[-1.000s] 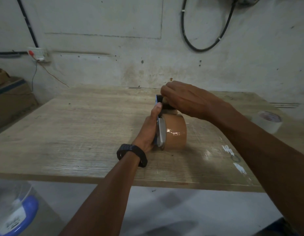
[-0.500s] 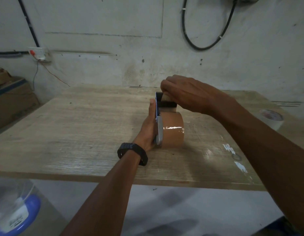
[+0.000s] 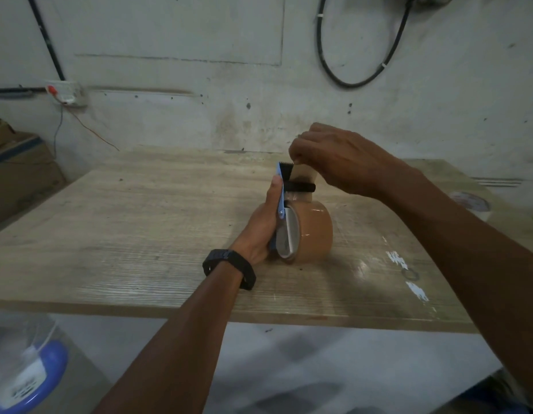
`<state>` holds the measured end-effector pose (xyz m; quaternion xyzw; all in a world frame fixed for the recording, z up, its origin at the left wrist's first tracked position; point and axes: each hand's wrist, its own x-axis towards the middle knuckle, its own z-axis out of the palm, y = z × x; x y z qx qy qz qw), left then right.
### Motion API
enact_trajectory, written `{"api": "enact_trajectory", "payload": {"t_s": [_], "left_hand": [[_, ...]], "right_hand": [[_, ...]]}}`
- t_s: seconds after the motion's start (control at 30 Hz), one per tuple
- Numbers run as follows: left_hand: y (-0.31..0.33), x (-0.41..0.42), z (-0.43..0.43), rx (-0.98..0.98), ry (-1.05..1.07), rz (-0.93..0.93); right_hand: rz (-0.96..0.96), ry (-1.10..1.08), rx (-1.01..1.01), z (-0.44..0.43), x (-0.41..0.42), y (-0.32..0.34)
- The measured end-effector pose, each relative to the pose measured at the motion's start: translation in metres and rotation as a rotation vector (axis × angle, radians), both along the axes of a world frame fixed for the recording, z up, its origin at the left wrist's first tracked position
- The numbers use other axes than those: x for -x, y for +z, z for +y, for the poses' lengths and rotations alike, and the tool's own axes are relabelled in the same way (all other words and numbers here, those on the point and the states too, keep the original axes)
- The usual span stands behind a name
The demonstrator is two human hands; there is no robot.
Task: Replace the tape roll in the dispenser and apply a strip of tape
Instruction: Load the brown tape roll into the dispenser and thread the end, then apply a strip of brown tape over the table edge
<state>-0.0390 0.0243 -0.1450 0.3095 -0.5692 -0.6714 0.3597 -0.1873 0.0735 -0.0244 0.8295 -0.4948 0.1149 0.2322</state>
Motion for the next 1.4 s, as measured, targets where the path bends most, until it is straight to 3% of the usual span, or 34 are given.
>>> {"api": "enact_trajectory", "payload": {"t_s": [0.17, 0.5, 0.6, 0.73, 0.93, 1.1, 1.23, 1.4], "left_hand": [[0.001, -0.001, -0.001, -0.043, -0.018, 0.117], [0.001, -0.005, -0.006, -0.098, -0.056, 0.26], [0.005, -0.004, -0.007, -0.085, -0.04, 0.353], [0.02, -0.005, -0.005, -0.022, -0.077, 0.435], [0.018, -0.004, -0.009, -0.05, -0.071, 0.489], [0.018, 0.0, -0.002, -0.056, 0.025, 0.475], [0.028, 0.004, 0.008, -0.078, 0.164, 0.425], [0.03, 0.005, 0.019, -0.101, 0.175, 0.385]], "right_hand": [[-0.238, -0.06, 0.013, -0.003, 0.001, 0.001], [-0.291, 0.025, 0.003, 0.001, 0.003, 0.002], [-0.494, 0.038, 0.035, 0.009, 0.003, -0.001], [-0.846, 0.055, 0.196, 0.026, 0.0, -0.024], [-0.902, 0.036, 0.603, 0.07, -0.021, -0.061], [-0.763, -0.224, 0.373, 0.064, -0.051, -0.11], [-0.841, -0.387, 0.274, 0.051, -0.062, -0.117], [-0.974, -0.407, 0.213, 0.044, -0.06, -0.117]]}}
